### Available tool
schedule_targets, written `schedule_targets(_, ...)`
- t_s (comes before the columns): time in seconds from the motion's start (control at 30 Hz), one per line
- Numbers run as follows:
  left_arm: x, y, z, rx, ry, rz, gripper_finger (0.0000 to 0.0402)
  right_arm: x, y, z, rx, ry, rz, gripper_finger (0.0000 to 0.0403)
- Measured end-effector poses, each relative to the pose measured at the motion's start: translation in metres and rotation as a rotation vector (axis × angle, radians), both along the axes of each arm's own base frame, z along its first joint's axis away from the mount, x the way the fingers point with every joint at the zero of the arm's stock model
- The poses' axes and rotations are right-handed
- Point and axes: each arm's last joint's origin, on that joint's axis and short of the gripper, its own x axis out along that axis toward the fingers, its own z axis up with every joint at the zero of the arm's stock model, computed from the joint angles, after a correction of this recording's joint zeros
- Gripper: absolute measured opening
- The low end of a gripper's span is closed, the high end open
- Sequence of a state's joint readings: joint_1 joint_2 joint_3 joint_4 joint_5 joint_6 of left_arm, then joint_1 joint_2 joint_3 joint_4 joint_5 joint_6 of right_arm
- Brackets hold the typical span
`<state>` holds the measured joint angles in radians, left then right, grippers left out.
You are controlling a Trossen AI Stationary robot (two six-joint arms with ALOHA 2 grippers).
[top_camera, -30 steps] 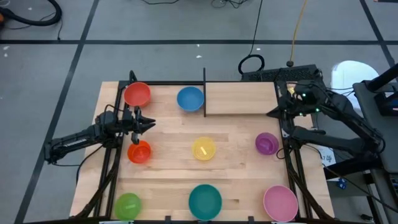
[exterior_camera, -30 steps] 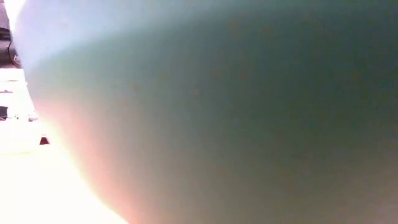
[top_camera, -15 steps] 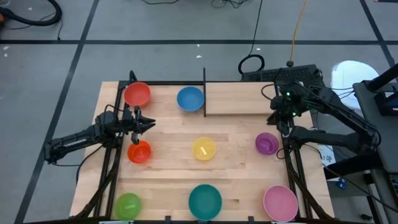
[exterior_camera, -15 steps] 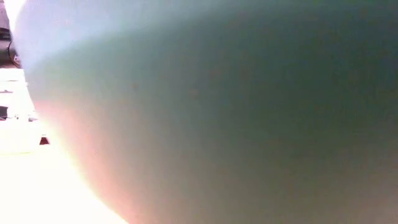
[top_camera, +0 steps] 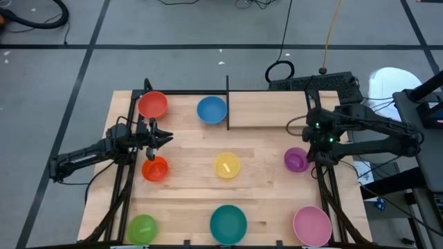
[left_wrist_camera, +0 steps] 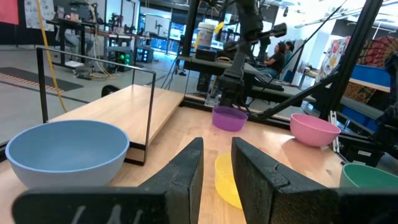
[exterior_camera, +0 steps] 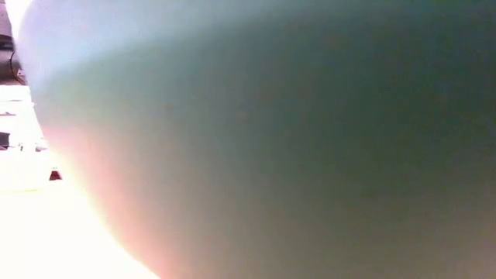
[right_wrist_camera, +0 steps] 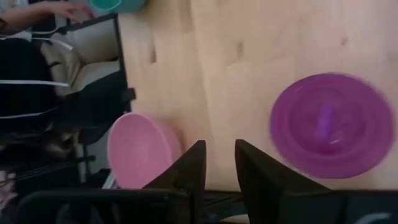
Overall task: Place and stack bowls onto a shelf
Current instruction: Put the pink bowl on the shelf
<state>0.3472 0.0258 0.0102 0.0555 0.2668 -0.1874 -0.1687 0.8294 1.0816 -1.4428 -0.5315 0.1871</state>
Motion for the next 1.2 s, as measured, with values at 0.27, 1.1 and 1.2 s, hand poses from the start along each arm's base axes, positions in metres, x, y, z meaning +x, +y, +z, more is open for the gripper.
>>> schedule_targets(0.27,0.000,0.000,0.000,0.000,0.000,0.000,0.0088,0.021,0.031,-0.024,0.083,0.041,0.113,0.0077)
schedule_targets(1.1,0.000,0.000,0.000,0.000,0.000,0.000,0.0088,0.025,0.121,-0.111,-0.048,0.136,0.456,0.0077)
schedule_targets(1.2,0.000,0.000,0.000,0.000,0.000,0.000,0.0088,0.025,0.126,-0.117,-0.066,0.152,0.477,0.0077)
